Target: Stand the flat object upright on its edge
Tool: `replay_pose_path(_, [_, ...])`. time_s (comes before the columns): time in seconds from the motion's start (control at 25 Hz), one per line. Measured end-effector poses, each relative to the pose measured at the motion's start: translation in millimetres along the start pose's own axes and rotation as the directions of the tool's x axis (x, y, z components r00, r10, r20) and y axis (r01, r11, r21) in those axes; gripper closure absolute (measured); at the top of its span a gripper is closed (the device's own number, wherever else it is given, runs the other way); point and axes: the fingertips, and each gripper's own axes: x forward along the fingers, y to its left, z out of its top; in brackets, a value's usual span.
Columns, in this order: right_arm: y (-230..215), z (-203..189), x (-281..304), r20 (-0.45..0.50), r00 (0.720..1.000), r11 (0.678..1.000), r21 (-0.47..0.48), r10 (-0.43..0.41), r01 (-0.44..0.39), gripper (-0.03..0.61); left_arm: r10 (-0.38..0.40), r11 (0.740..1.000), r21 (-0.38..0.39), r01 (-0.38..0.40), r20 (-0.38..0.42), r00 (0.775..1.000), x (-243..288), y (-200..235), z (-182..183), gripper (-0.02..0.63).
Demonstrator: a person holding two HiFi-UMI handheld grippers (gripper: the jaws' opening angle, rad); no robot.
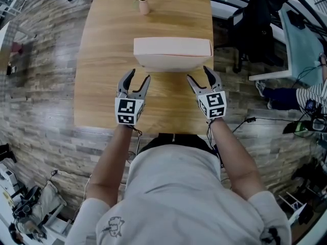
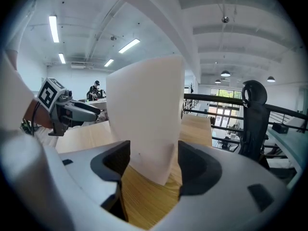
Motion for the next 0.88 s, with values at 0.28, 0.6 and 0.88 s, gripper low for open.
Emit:
replay_pose_path(0.28, [16, 13, -29, 0.038, 0.999, 1.0, -0.014, 0.024, -0.023, 0.3, -0.013, 1.0, -0.01, 0.013, 0.039, 0.999, -31, -9, 17, 0.376])
replay_pose_path(0.6, [41, 40, -67, 0.1, 0.993, 0.997, -0.036, 0.066, -0.063, 0.37, -0.045, 0.999, -0.01, 0.047, 0.102, 0.994, -68, -29, 43, 0.425])
replay_pose_path(0.88, [65, 64, -99, 0.138, 0.982, 0.99, -0.081, 0.129, -0.119, 0.478, -0.066, 0.997, -0.017, 0.069, 0.153, 0.986, -94, -54, 73, 0.539])
